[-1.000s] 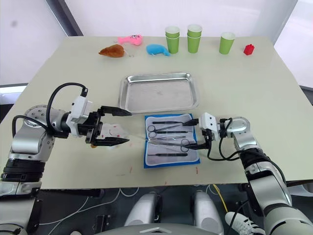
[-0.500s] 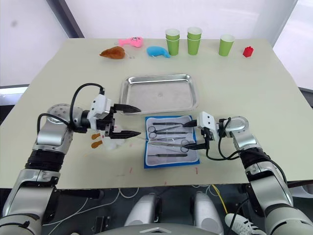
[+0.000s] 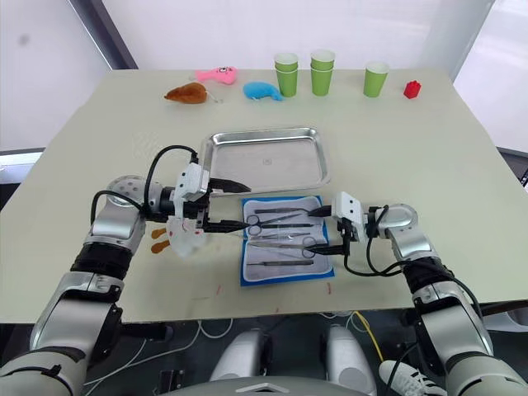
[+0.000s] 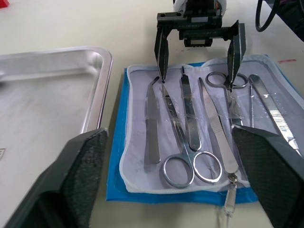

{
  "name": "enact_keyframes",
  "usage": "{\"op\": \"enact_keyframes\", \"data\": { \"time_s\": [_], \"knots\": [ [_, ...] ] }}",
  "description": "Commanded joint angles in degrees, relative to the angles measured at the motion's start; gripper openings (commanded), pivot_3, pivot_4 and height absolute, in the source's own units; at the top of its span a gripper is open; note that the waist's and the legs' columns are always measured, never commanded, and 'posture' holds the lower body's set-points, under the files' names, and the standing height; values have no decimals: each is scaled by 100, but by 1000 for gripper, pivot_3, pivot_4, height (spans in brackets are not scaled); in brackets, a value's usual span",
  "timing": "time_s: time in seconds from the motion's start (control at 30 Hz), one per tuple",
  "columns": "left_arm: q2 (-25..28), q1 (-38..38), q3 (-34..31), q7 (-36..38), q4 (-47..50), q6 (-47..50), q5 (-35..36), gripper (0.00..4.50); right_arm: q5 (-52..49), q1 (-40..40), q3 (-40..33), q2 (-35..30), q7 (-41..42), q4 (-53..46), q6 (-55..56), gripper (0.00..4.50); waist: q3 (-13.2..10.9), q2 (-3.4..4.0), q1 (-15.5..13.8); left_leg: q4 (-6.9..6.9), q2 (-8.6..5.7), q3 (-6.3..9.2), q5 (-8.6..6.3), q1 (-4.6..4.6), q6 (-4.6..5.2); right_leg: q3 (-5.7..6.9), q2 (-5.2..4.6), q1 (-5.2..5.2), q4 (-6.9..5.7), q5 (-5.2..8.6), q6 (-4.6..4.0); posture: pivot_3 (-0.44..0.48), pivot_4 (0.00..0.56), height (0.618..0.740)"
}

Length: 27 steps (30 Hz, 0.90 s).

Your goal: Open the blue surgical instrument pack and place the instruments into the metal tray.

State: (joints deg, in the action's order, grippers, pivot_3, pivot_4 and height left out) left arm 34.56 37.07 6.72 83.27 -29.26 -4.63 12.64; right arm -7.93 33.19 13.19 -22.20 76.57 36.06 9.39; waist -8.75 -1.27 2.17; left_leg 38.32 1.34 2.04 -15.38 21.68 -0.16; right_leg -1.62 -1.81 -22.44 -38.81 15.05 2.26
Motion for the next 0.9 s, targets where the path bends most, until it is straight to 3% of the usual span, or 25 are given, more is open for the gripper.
{"op": "enact_keyframes", "data": {
  "time_s": [0.03, 0.1, 0.9],
  "knots": [
    [-93, 179, 27, -64, -277, -287, -127, 2611, 584, -302, 461, -31, -40, 625, -144, 4500, 1, 1, 12, 0, 0, -1, 0, 0, 0, 0, 0, 0, 0, 0, 0, 0, 150, 740],
    [-160, 259, 46, -131, -487, -430, -223, 1655, 583, -292, 460, -20, -36, 632, -131, 4500, 1, 1, 14, 0, 0, 1, 0, 0, 0, 0, 1, 0, 0, 0, 0, 0, 150, 740],
    [-607, 1141, 451, -101, -2638, -1415, -1254, 1655, 594, -412, 454, -19, -130, 563, -2, 4500, 14, 0, 20, -2, 0, 2, 0, -1, 0, 0, 3, 0, 0, 1, 0, 0, 150, 740]
  ]
}}
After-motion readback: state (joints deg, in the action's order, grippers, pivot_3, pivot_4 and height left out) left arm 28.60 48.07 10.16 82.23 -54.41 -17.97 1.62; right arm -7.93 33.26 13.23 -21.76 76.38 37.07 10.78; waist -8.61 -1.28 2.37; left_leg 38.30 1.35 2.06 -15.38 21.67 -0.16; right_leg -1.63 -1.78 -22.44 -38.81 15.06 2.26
